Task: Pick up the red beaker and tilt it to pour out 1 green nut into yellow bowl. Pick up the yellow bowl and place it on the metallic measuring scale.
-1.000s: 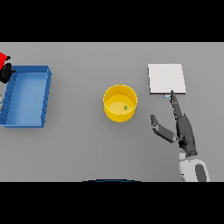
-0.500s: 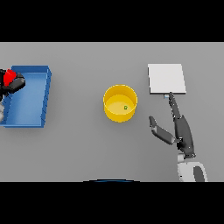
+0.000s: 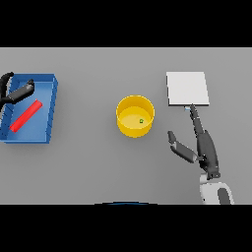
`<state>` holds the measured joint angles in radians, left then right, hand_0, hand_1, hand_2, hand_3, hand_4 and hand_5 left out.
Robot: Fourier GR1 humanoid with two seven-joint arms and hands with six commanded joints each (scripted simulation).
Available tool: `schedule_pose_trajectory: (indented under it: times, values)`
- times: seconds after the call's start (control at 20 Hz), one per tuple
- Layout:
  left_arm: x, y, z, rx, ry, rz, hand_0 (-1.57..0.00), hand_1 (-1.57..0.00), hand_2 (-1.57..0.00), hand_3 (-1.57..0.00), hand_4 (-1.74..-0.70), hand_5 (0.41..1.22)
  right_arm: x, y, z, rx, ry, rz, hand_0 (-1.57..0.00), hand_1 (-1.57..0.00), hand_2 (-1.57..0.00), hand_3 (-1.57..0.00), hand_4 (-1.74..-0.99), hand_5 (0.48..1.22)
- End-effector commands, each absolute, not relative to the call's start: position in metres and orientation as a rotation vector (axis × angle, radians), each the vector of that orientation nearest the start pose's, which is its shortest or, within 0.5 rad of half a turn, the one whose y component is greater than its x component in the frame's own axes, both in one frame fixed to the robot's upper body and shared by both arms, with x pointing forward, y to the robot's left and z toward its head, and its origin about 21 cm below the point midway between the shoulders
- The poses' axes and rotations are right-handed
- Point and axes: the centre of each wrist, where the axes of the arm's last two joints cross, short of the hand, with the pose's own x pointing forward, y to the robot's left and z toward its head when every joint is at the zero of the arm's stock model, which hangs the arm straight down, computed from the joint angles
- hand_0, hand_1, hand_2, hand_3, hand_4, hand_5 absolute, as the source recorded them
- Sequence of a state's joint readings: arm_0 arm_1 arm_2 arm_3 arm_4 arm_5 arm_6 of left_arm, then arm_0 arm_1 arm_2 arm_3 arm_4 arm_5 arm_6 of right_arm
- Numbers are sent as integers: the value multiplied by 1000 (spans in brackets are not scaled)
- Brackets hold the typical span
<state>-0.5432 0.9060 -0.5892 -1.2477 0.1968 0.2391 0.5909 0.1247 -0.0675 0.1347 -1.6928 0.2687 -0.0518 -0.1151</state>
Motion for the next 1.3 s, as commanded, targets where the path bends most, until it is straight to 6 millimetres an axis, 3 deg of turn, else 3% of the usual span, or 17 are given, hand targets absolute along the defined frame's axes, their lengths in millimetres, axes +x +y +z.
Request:
schedule_pose_trajectory:
  times: [0.0, 0.2, 0.3, 0.45, 0.65, 0.95, 1.25]
  values:
    - [342, 329, 107, 757, -996, -544, -124, -100, -102, -96, -791, 674, 217, -221, 3, -219, -1690, 308, 1, 1, 1, 1, -1193, 660]
    - [343, 332, 111, 741, -1068, -524, -50, -41, -41, -39, -786, 671, 217, -221, 3, -275, -1666, 381, 1, 1, 1, 1, -1198, 662]
    - [348, 325, 114, 735, -1086, -512, -32, -26, -26, -24, -780, 679, 225, -217, 12, -213, -1723, 450, 1, 1, 1, 1, -1162, 694]
    - [344, 329, 109, 729, -1069, -509, -16, -13, -13, -12, -781, 700, 240, -220, 24, -219, -1718, 641, 1, 1, 1, 1, -1221, 709]
    - [344, 322, 105, 718, -1076, -509, -6, -5, -5, -4, -794, 710, 267, -211, 45, -303, -1666, 930, 1, 1, 1, 1, -1278, 683]
    - [347, 327, 109, 722, -1077, -519, -1, 0, 0, 0, -794, 719, 294, -194, 64, -396, -1618, 1417, 1, 1, 1, 1, -1270, 664]
    - [344, 318, 108, 723, -1073, -530, 1, 1, 1, 1, -799, 720, 318, -173, 72, -349, -1546, 1639, 1, 1, 1, 1, -1276, 670]
